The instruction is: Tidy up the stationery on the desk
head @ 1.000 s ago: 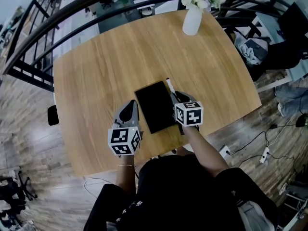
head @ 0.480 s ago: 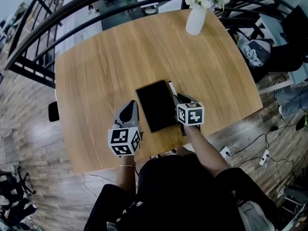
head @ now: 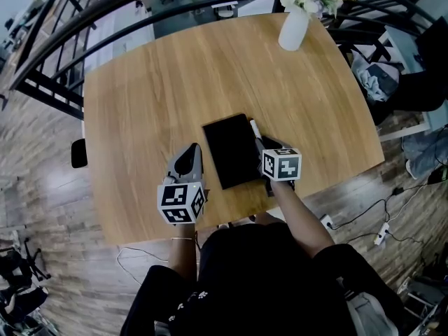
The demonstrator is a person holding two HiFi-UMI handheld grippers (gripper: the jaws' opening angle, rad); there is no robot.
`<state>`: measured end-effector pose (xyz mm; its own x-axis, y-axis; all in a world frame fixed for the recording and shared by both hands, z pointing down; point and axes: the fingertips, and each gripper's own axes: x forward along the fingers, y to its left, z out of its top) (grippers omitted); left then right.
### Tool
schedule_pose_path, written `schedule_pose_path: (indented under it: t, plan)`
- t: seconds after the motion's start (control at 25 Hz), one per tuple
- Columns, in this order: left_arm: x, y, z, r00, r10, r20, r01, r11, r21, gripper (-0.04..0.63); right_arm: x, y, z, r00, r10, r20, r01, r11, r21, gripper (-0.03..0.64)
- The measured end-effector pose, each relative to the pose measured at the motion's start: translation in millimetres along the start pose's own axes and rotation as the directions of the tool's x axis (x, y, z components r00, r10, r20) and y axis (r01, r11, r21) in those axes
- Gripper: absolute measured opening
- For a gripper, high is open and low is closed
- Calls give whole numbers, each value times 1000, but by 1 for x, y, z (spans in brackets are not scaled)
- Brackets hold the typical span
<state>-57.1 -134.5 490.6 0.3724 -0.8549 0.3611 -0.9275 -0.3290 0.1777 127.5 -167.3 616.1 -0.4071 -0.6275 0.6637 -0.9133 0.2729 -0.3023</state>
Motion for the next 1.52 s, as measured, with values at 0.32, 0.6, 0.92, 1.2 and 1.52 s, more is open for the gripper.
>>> schedule_pose_path:
  t: [0.32, 0.6, 0.92, 1.2, 1.52]
  plan:
    - [-3, 3, 0, 1000, 10, 2, -10, 1000, -3, -8, 1, 1, 0, 1000, 12, -2, -12, 1000, 2, 84]
    - [-5, 3, 0, 1000, 11, 4, -11, 1000, 0, -8, 1, 1, -1, 1000, 17, -5, -17, 1000, 6, 87]
    - [-8, 4, 0, 1000, 16, 5, -16, 1000, 2, -8, -2, -3, 2, 1000, 12, 11, -12, 1000, 8, 87]
    - [-9, 2, 1, 1000, 15, 6, -15, 1000, 3, -8, -5, -3, 4, 1000, 16, 22, -16, 1000, 13, 87]
    - [-9, 0, 2, 1000, 12, 9, -12, 1000, 3, -8, -10, -5, 8, 999, 18, 46, -19, 1000, 21, 87]
